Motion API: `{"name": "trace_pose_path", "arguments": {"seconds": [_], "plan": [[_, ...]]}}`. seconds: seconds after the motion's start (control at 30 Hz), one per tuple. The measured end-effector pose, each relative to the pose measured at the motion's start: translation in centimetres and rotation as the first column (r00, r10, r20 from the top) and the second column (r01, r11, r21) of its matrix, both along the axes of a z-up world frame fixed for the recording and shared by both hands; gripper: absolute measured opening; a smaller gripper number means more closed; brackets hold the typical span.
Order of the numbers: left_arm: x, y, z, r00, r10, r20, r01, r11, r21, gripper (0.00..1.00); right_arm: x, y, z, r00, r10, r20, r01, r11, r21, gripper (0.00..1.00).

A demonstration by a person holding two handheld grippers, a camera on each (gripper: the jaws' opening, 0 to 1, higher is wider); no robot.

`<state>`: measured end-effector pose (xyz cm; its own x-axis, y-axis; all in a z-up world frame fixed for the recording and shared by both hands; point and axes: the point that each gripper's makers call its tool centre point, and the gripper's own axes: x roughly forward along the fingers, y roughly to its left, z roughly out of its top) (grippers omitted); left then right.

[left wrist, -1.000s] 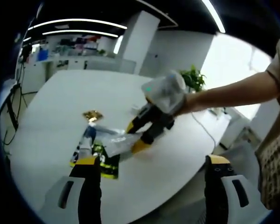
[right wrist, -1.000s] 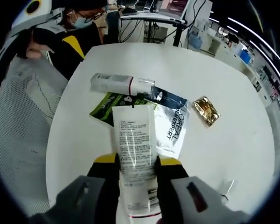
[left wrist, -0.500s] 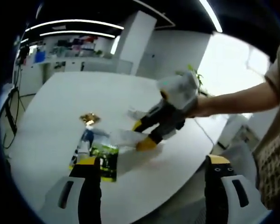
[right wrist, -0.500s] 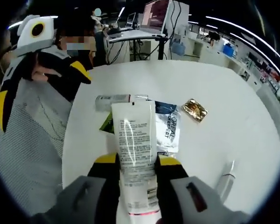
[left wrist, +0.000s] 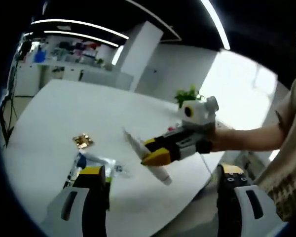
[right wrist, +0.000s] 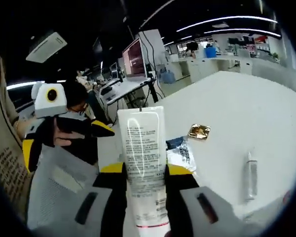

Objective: Arrange the skincare products in the storage area until every visible bottle or jar stands upright without overlapping.

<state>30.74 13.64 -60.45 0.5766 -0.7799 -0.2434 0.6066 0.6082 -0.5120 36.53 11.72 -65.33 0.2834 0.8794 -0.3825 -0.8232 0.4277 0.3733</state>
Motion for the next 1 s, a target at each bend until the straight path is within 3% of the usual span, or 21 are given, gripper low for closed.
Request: {"name": "trace_pose_path", "arguments": {"seconds": [0.07, 0.13, 0.4, 0.57, 0.8, 1.0], "plan": [[-0.1, -0.5, 0.7, 0.999, -0.018, -0.026, 0.017, 0.999, -0.050, 0.92, -0.3, -0.2, 1.1, 0.999, -0.030, -0.018, 0.031, 0.997, 0.067, 0.28], [0.0, -0.8, 1.3, 0.999, -0.031, -0.013, 0.031, 0.998, -0.049, 0.92, -0.6, -0.5, 2.1, 0.998, -0.052, -0.043, 0.057, 0.991, 0.120, 0.28], [0.5, -1.9, 4.1, 0.998, -0.067, 0.020, 0.069, 0.993, -0.096, 0.91, -2.6, -1.8, 4.5, 0.996, -0.066, -0.054, 0.076, 0.972, 0.224, 0.28], [0.1, -2.5, 5.1, 0.993, -0.113, 0.029, 0.116, 0.988, -0.099, 0.81, -4.2, -2.1, 5.1, 0.999, -0.025, -0.038, 0.034, 0.968, 0.249, 0.27], [-0.8, -3.8, 6.4, 0.987, -0.155, 0.047, 0.160, 0.978, -0.137, 0.75, -6.3, -2.4, 8.3, 0.999, 0.025, -0.032, -0.011, 0.924, 0.383, 0.27], [-1.2, -4.8, 8.1, 0.982, -0.178, 0.070, 0.188, 0.967, -0.170, 0.65, -8.1, -2.4, 10.0, 0.997, 0.073, -0.007, -0.063, 0.904, 0.424, 0.28]]}}
